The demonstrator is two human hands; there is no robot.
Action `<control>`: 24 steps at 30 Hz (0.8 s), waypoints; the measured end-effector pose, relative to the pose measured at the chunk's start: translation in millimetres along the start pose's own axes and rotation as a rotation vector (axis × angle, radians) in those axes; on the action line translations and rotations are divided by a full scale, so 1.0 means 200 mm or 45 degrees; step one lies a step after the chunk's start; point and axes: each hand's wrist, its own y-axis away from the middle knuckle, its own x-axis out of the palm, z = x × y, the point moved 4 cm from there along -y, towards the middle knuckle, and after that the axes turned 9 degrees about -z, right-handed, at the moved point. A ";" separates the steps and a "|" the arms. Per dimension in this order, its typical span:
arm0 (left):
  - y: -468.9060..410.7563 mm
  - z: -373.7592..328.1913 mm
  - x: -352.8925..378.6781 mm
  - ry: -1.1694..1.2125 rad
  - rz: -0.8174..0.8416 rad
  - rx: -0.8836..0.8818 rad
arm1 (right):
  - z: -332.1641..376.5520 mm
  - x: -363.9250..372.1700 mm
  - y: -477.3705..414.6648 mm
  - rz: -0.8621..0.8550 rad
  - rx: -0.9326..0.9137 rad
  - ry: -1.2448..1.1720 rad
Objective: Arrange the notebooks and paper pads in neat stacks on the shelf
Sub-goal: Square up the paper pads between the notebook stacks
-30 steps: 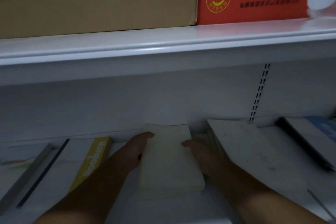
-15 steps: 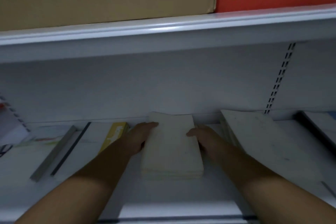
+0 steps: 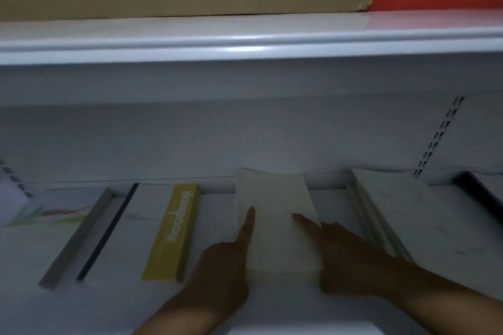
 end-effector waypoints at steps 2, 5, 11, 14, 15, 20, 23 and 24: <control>-0.01 0.02 0.01 0.027 0.002 0.045 | 0.00 -0.02 -0.02 0.019 0.010 0.021; -0.02 0.04 0.03 0.097 0.026 0.051 | 0.00 -0.03 -0.03 0.010 0.011 0.043; 0.00 0.08 0.00 0.076 0.124 0.050 | 0.02 -0.01 -0.01 0.042 0.075 -0.062; 0.04 0.03 -0.19 -0.053 0.138 0.074 | -0.04 -0.07 0.08 0.044 0.059 -0.175; 0.05 -0.01 -0.26 -0.099 0.097 0.081 | -0.06 -0.12 0.12 0.003 0.036 -0.228; 0.06 -0.58 -0.22 0.039 0.132 0.230 | -0.41 -0.37 0.33 -0.387 0.069 -0.205; 0.01 -0.96 0.08 0.162 0.252 0.282 | -0.76 -0.37 0.41 -0.406 0.300 -0.103; -0.03 -1.05 0.17 0.188 0.266 0.245 | -0.87 -0.34 0.45 -0.328 0.384 -0.101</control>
